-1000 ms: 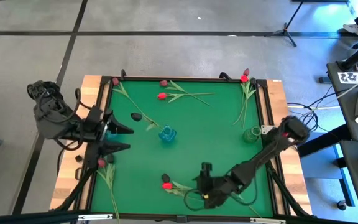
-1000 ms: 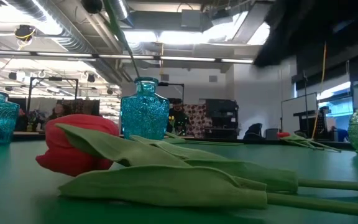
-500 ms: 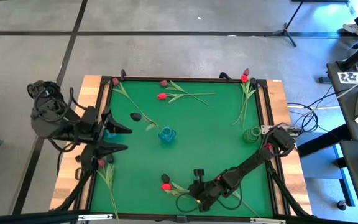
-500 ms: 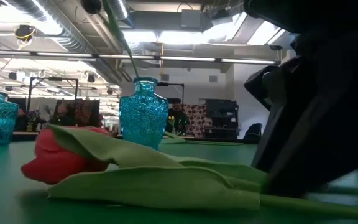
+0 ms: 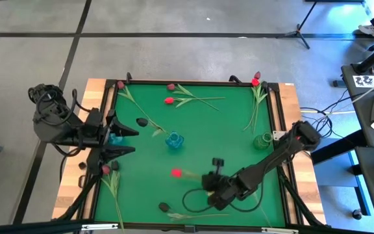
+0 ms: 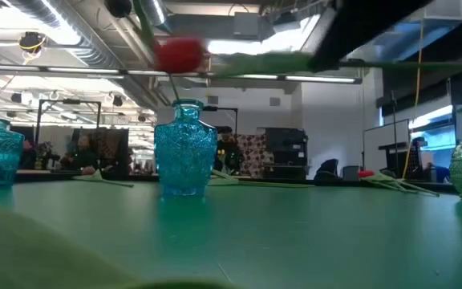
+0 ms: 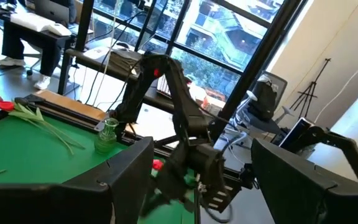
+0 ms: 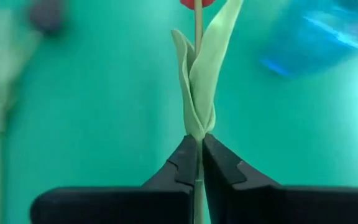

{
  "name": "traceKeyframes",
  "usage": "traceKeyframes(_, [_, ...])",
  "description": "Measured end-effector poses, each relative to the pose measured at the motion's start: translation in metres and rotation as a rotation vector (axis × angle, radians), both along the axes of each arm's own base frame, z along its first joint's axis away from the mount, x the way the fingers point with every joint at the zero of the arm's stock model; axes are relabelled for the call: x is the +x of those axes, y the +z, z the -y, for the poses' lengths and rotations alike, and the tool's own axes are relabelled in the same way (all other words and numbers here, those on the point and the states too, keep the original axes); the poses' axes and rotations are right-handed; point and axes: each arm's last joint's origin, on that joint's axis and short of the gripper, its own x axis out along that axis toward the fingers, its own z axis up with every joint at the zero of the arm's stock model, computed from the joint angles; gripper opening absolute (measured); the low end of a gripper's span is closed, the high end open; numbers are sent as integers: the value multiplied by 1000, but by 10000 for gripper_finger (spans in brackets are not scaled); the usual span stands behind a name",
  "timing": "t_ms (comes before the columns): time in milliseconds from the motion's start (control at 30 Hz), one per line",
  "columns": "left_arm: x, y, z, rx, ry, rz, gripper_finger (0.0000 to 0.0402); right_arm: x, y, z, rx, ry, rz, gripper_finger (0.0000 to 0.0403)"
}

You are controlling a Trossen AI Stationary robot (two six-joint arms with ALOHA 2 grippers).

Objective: Sort flowers into vase by color
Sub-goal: Move the bottom left red tulip to the center of the table, then put the right black tulip into the right blue vase

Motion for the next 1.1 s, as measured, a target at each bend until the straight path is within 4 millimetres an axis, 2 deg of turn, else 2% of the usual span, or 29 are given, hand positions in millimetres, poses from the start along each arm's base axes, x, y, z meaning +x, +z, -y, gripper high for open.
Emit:
traceKeyframes(133, [1,1,1,-7,1,7,265,-13,-26,11,76,-139,-25,5])
traceKeyframes(267, [4,-1,4,7,0,2,265,-13,-54,8,243,-116,27,15])
traceKeyframes(367, [7,-3,7,15,-1,-7,265,-14,-73,9,265,-90,54,36])
traceKeyframes(500, [9,-5,10,19,-21,-14,265,-14,-76,8,244,-21,37,86])
traceKeyframes(600, [9,-5,11,19,-45,-19,265,-12,-71,4,244,68,10,138])
traceKeyframes(700, [9,-6,12,17,-75,-24,265,-7,-64,-3,301,160,13,192])
traceKeyframes(800, [9,-6,13,5,-100,-27,265,-4,-56,-16,358,321,79,227])
traceKeyframes(933, [8,-6,15,7,-123,-31,265,-1,-59,-36,336,468,184,233])
traceKeyframes(1100, [7,-7,15,14,-115,-37,265,8,-89,-45,340,486,219,202])
